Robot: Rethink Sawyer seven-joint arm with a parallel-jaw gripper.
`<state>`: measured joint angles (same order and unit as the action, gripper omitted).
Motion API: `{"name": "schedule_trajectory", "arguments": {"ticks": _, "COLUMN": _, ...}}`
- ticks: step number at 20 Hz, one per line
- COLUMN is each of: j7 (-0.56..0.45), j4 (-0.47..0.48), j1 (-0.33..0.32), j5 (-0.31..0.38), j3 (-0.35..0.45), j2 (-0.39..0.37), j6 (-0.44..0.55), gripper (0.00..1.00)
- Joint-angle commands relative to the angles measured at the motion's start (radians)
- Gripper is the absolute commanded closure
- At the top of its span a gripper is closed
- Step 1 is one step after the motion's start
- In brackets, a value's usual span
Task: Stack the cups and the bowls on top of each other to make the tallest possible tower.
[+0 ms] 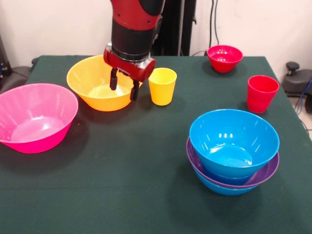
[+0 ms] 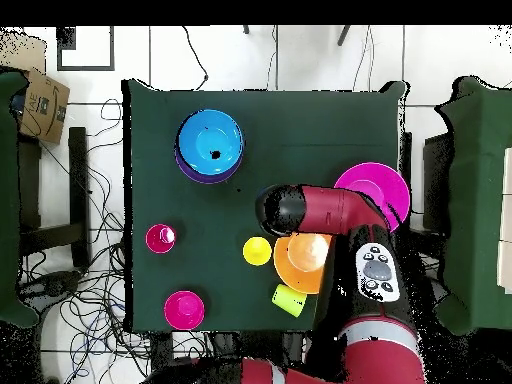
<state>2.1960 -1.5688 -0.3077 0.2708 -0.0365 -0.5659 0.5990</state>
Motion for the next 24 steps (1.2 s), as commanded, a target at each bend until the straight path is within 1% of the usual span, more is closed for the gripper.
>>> {"name": "schedule_trajectory", "arguments": {"ticks": 1, "j7": -0.114, "j4": -0.042, "j1": -0.01, "j5": 0.048, "j3": 0.1, "j2": 0.018, "j6": 0.061, "gripper": 0.0}}
{"name": "schedule_trajectory", "arguments": {"ticks": 10, "j7": -0.091, "j4": -0.097, "j1": -0.026, "j5": 0.06, "j3": 0.096, "j2": 0.044, "j6": -0.008, "gripper": 0.0}}
{"name": "schedule_trajectory", "arguments": {"ticks": 14, "j7": -0.075, "j4": -0.112, "j1": -0.024, "j5": 0.069, "j3": 0.087, "j2": 0.051, "j6": -0.035, "gripper": 0.0}}
{"name": "schedule_trajectory", "arguments": {"ticks": 18, "j7": -0.066, "j4": -0.126, "j1": -0.024, "j5": 0.073, "j3": 0.078, "j2": 0.058, "j6": -0.038, "gripper": 0.0}}
{"name": "schedule_trajectory", "arguments": {"ticks": 20, "j7": -0.058, "j4": -0.129, "j1": -0.021, "j5": 0.079, "j3": 0.07, "j2": 0.068, "j6": -0.048, "gripper": 0.0}}
{"name": "schedule_trajectory", "arguments": {"ticks": 24, "j7": -0.028, "j4": -0.115, "j1": -0.015, "j5": 0.101, "j3": 0.055, "j2": 0.111, "j6": -0.099, "gripper": 0.0}}
